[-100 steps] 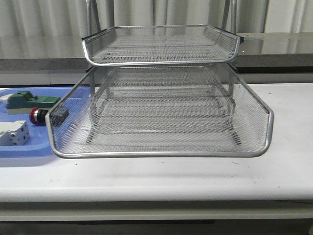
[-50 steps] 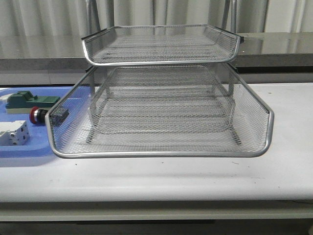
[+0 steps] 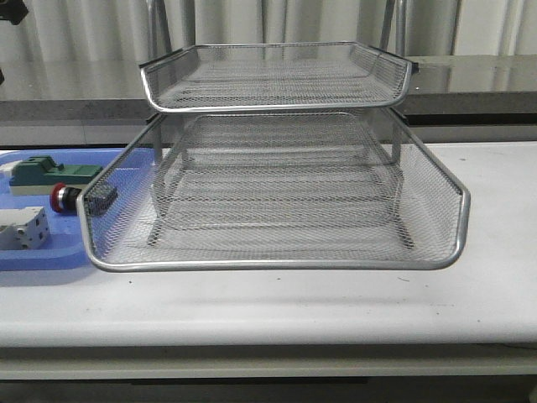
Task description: Place button on rack with both arms
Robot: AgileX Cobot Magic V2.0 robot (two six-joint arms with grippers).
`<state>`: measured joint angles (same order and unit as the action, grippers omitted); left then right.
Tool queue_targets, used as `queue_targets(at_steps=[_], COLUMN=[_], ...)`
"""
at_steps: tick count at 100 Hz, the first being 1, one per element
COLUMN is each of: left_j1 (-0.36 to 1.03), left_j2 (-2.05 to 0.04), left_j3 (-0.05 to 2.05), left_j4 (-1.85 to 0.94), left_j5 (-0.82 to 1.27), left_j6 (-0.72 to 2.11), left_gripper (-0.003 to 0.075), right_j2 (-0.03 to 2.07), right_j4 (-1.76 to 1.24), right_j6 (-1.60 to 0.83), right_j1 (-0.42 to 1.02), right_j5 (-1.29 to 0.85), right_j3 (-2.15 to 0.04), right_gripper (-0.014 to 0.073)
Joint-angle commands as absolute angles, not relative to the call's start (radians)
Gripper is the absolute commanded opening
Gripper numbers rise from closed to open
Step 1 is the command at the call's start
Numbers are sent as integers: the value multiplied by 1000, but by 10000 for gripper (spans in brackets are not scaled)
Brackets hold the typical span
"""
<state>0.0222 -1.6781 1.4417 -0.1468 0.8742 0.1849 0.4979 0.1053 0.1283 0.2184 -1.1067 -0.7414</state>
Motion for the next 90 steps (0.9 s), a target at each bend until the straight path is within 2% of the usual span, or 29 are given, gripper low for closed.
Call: queue_targets(at_steps=[1,11,20,21,25,32,90], left_j1=[25,25,25,25,25,25,25], left_j2=[-1637,-1637,-1637,-1637,-1637,-1637,-1645], left_j3=[1481,1481,1481,1481,1481,1481,1487], left_j4=[-154,-154,-144,-143,-134,-132,-131], left_j5=[856,881,899,899,899,899,794], left_j6=[201,243,245,245,245,245,287], left_gripper=[104,272,469,469,547,607,598], right_j2=[502,502,502,502,502,502,502], right_j4=[127,127,127,127,127,127,127], right_j6=[128,128,128,128,128,128,128], right_j1=[216,216,216,216,216,216,216], right_j5=[-1054,-1054,-1054,-1054,-1054,-1054,-1054], right_j3=[-774,-774,-774,-774,-774,-774,-774], right_gripper=[-68,-68,-68,-68,-68,-68,-68])
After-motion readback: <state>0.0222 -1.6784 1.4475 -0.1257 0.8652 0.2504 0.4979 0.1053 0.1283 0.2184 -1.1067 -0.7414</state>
